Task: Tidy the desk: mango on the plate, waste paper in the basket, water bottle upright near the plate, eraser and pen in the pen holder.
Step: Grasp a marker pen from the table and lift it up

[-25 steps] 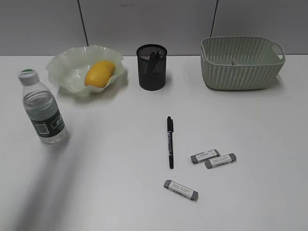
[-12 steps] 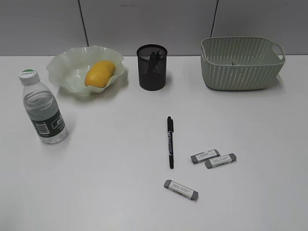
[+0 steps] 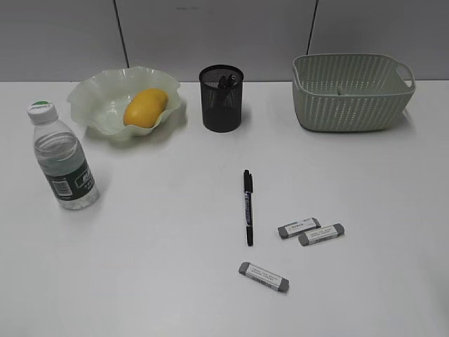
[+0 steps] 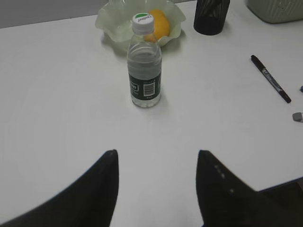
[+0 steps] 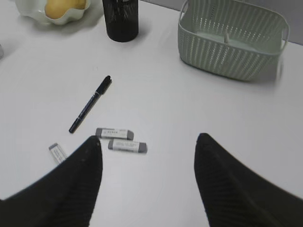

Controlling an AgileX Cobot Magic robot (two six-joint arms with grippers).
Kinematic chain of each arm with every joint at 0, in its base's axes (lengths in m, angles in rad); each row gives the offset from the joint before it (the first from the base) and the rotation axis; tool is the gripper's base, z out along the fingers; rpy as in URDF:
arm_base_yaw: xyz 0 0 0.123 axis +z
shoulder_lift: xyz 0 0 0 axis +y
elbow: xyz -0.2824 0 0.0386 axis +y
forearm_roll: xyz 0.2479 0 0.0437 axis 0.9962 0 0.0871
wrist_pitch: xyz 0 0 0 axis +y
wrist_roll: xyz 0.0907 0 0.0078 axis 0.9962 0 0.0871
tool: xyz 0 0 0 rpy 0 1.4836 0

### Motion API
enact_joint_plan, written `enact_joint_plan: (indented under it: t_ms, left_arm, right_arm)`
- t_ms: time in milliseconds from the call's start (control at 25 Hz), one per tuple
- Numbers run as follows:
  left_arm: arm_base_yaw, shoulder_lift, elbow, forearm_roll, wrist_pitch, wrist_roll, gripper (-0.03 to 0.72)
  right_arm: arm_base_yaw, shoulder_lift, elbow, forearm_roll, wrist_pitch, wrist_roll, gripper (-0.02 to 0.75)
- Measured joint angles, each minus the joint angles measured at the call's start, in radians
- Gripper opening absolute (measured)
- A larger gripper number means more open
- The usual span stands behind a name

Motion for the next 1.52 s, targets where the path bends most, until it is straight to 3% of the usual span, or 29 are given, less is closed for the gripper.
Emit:
enact_joint_plan:
  t_ms: [200,320,560,720,1040,1280,1520]
  left_arm:
    - [0.004,-0.015,0.0,0.003,-0.003,0.003,0.396]
    - [0.044,-0.056,0.001,0.003,-0.005,0.003,0.395]
    - [0.154,-0.06,0.001,0.0,-0.006,0.004,0.372]
    - [0.19,-0.06,0.001,-0.001,-0.006,0.004,0.355]
    - [0.25,-0.06,0.001,-0.002,-0.006,0.004,0.33]
    - [0.278,-0.06,0.001,-0.003,-0.006,0.004,0.283]
    - [0.278,-0.06,0.001,-0.003,-0.006,0.004,0.268]
  right_arm:
    - [0.0,0.391,-0.142,0.0,-0.098,0.001,0.489]
    - [0.0,0.64,-0.265,0.021,-0.095,0.015,0.489]
    - [0.0,1.091,-0.566,0.172,0.011,0.017,0.489]
    - [0.014,1.312,-0.739,0.236,0.118,0.028,0.489]
    - [0.09,1.603,-0.991,0.192,0.287,0.141,0.488]
    - [0.103,1.713,-1.053,0.167,0.305,0.221,0.486]
    - [0.103,1.757,-1.062,0.16,0.316,0.251,0.388]
